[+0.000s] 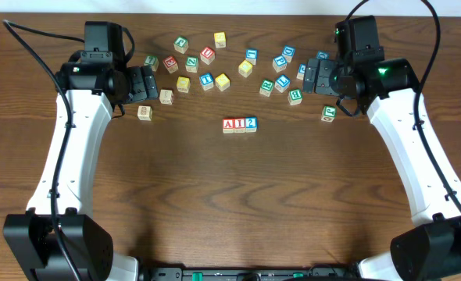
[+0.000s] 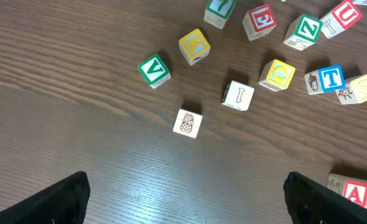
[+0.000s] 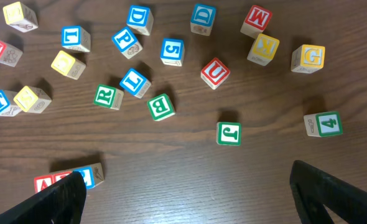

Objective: Spell out AI2

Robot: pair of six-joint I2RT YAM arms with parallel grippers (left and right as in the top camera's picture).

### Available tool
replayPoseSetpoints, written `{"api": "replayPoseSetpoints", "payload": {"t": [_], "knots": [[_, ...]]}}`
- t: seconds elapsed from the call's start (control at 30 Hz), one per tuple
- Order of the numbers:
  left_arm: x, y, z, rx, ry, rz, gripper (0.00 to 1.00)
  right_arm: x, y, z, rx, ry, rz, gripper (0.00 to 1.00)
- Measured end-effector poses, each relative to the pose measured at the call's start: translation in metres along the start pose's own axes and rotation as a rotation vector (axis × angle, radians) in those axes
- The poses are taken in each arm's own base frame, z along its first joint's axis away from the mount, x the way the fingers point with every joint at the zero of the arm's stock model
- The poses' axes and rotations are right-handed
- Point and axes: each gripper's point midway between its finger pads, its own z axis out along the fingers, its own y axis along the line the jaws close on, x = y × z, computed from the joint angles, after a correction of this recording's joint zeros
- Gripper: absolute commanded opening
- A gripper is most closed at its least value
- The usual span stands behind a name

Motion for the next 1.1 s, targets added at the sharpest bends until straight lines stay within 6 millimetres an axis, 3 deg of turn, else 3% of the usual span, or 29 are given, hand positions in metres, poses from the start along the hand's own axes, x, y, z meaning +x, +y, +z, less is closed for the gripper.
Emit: {"api": "replayPoseSetpoints", "payload": {"t": [0.83,0.93,1.1], "knots": [[0.000,0.000,0.000,0.000,0.000,0.000,0.99,0.004,-0.002,-0.004,0.005,0.014,-0.001,0.99],[0.000,0.000,0.000,0.000,0.000,0.000,0.99,-0.002,-0.002,-0.022,-0.010,-0.030,-0.005,0.99],[0.000,0.000,0.000,0.000,0.000,0.000,0.99,-0.018,-0.010,-0.079,-0.027,-0.176,-0.013,0.99]]}}
